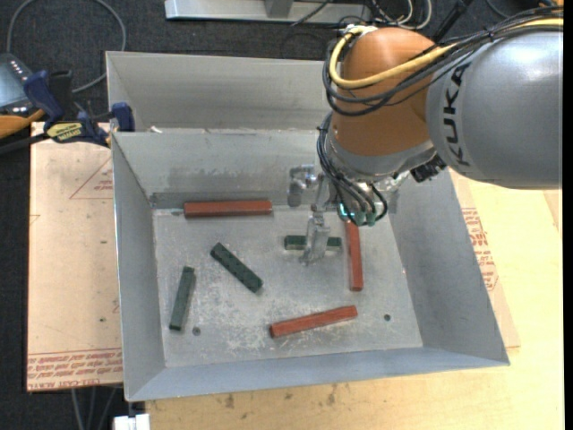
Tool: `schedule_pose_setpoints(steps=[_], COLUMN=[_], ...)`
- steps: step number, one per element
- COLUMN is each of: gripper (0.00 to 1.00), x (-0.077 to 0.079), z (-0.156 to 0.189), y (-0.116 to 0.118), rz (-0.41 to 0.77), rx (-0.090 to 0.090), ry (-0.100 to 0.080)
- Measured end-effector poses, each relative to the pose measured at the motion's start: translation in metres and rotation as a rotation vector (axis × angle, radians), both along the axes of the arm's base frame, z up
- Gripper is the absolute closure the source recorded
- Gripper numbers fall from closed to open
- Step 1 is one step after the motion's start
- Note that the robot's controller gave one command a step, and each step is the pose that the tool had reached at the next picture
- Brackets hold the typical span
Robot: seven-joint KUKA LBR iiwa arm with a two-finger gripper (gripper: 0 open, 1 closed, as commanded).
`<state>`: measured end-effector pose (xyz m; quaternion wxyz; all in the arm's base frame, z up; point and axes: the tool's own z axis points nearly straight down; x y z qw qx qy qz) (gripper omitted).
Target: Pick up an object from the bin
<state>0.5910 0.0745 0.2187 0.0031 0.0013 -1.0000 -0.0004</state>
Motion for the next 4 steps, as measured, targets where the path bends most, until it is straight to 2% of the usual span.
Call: schedule_pose_setpoints(steps=[1,2,3,4], gripper=[0.0,0.0,0.0,0.0], x=[-0.017,-0.025,-0.033,-0.048], z=[-0.152,-0.048,-0.143,-0.067], y=[-0.015,0.08,0.145,0.108], rz=[0.106,0.297,0.567,0.856], rx=[0.0,0.005,0.003,0.002], ry=[0.001,-0.017,-0.005,-0.013])
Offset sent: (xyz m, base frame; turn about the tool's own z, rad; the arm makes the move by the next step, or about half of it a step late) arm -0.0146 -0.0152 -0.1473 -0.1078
